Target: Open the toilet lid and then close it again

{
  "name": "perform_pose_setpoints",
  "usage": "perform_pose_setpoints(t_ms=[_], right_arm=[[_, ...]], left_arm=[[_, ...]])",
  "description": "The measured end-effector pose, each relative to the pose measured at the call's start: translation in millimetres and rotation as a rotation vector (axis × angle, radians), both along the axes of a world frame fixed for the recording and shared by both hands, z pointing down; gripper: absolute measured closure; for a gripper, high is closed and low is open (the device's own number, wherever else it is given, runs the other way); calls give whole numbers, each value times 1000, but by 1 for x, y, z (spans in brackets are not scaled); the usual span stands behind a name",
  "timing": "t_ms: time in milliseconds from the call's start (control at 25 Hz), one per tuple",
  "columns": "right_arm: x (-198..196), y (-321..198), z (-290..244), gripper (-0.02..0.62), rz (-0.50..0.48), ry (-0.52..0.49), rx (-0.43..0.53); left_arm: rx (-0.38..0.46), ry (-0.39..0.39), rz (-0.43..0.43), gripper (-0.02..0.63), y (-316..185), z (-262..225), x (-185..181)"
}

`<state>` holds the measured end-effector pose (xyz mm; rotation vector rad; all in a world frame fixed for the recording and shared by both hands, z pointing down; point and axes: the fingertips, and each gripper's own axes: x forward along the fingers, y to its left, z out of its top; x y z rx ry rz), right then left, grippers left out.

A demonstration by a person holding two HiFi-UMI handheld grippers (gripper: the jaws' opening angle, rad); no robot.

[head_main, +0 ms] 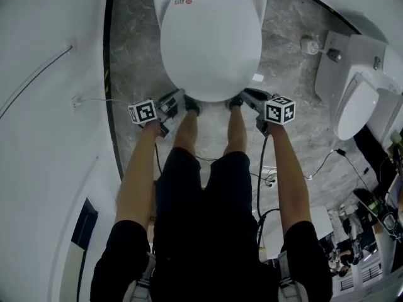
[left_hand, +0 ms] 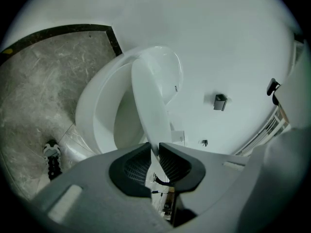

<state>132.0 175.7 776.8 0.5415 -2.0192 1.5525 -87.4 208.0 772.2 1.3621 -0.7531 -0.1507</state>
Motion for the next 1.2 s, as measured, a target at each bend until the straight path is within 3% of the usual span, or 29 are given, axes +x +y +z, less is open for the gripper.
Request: perform_pose_setpoints(t_ms=[640,800,1000,1200], right_arm=[[-2,-26,-58,493,13,7,55],[0,-30,-69,492,46,-6,74],[3,-35,-88,482,81,-7,117],[6,-36,-105,467,17,64,231]], left_arm=[[-20,53,-137,549,-27,-64,0],[-6,28,-130,549,-29,-72,-3],[0,29,-158,549,-37,-83,-3],[10,15,-169,548,-41,-91,-3]])
